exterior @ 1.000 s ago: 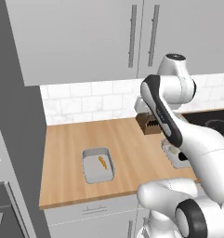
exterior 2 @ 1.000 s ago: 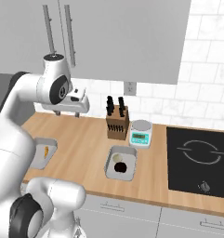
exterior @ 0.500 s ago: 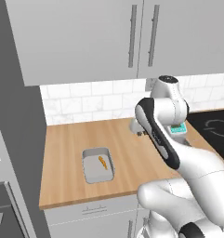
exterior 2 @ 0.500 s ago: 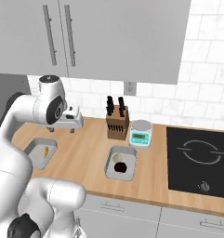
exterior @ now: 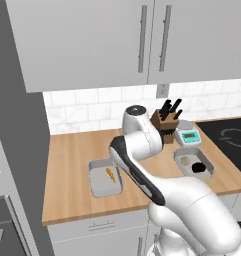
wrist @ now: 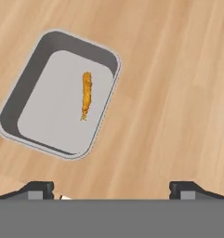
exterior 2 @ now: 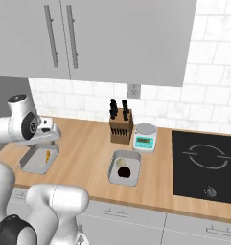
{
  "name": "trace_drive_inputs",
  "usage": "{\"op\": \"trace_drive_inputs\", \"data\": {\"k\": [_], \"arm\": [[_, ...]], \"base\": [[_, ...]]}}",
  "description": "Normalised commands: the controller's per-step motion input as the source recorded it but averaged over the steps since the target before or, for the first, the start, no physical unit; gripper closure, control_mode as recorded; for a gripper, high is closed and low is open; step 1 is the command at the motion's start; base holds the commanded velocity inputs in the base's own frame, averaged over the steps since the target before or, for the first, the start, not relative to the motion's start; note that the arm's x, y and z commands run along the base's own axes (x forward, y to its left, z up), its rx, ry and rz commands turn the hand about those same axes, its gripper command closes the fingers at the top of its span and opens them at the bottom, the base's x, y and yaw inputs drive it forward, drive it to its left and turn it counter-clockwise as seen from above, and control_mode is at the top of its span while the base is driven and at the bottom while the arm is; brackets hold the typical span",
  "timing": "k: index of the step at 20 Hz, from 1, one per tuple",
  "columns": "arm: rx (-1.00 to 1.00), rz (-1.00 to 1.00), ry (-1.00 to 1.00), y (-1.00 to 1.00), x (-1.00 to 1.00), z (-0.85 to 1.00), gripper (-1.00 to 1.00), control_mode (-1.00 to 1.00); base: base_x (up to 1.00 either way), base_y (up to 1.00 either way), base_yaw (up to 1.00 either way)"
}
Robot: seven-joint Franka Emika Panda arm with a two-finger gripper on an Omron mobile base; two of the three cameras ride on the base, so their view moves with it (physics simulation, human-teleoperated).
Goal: Take the meat container that has the shrimp and place it on the second highest rack of the freezer. Then take the vegetable container that has the avocado and garlic and place it on the highest rack of the freezer.
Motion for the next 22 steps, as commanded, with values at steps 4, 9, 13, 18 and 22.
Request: {"op": "trace_drive_inputs", "data": {"k": [4,9,13,18,22], "arm": [[-0.09,0.12,-0.02,0.70,-0.38,-0.60,-1.00,-1.00],[-0.04,0.09,0.01,0.40,-0.36,-0.37,-1.00,-1.00],[-0.01,0.01,0.10,0.04,0.14,0.00,-1.00,-1.00],[-0.05,0.02,0.15,0.22,0.44,-0.11,-1.00,-1.00],[-0.15,0.13,0.17,0.41,0.29,-0.42,-1.00,-1.00]], "base": [[0.00,0.00,0.00],[0.00,0.00,0.00],[0.00,0.00,0.00],[0.00,0.00,0.00],[0.00,0.00,0.00]]}}
